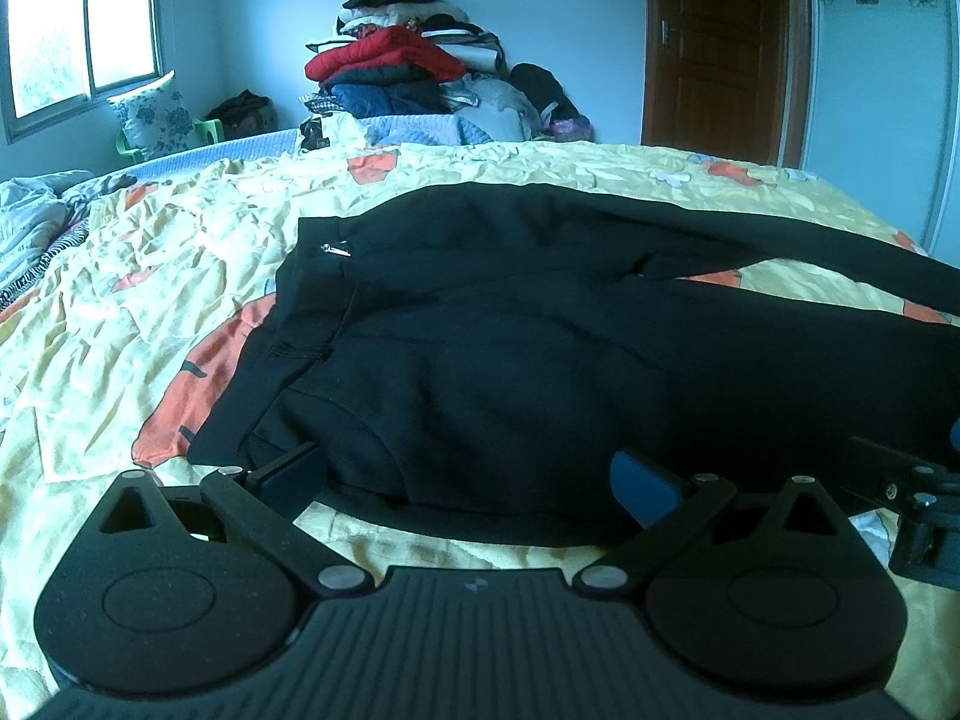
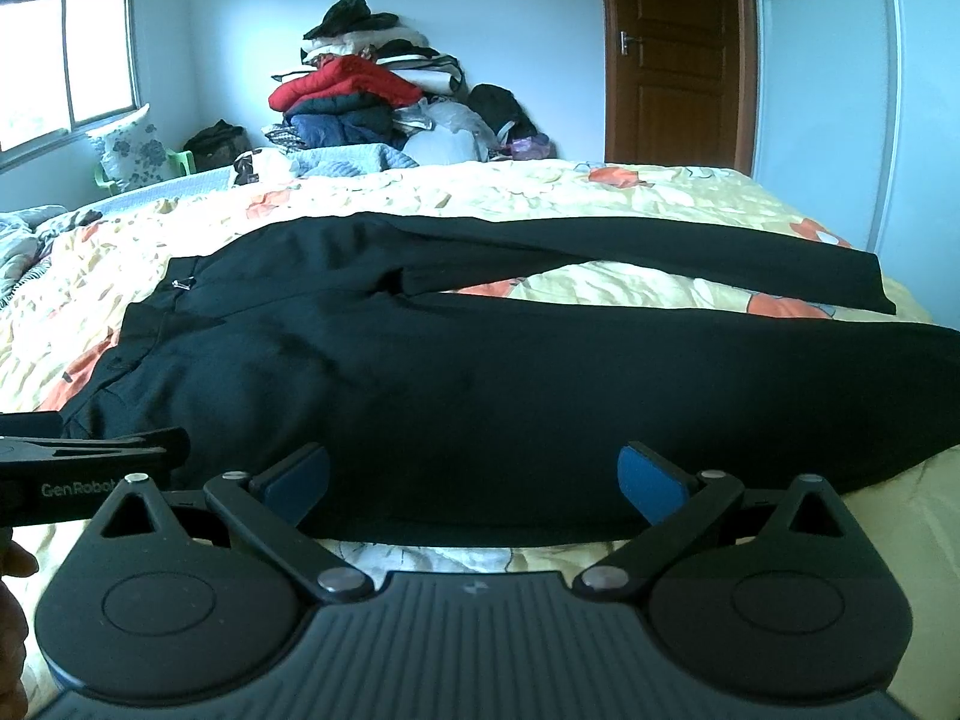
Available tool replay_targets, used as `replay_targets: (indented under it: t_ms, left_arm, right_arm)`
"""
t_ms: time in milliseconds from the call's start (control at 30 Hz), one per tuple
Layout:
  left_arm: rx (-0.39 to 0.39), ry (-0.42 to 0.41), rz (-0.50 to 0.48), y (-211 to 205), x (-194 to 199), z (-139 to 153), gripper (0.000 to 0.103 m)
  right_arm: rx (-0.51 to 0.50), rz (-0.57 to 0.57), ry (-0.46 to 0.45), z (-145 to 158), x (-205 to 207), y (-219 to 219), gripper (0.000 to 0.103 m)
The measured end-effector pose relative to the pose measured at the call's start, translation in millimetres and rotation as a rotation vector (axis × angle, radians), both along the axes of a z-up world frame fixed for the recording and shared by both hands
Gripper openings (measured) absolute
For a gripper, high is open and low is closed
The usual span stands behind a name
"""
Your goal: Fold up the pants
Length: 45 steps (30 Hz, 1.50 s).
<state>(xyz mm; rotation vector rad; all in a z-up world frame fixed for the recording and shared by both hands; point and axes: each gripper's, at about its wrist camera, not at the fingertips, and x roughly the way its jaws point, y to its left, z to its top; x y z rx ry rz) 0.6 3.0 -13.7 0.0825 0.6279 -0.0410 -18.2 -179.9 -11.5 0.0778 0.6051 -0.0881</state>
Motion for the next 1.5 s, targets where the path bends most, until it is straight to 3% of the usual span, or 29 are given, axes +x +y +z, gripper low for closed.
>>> replay_targets:
  t_ms: [1500]
  left_arm:
    - [0.028, 0.007, 0.007, -2.2, 0.1, -0.3, 0.102]
  right_arm:
    - [0.01, 0.022, 0.004, -0.8, 0.3, -0.9, 0.103]
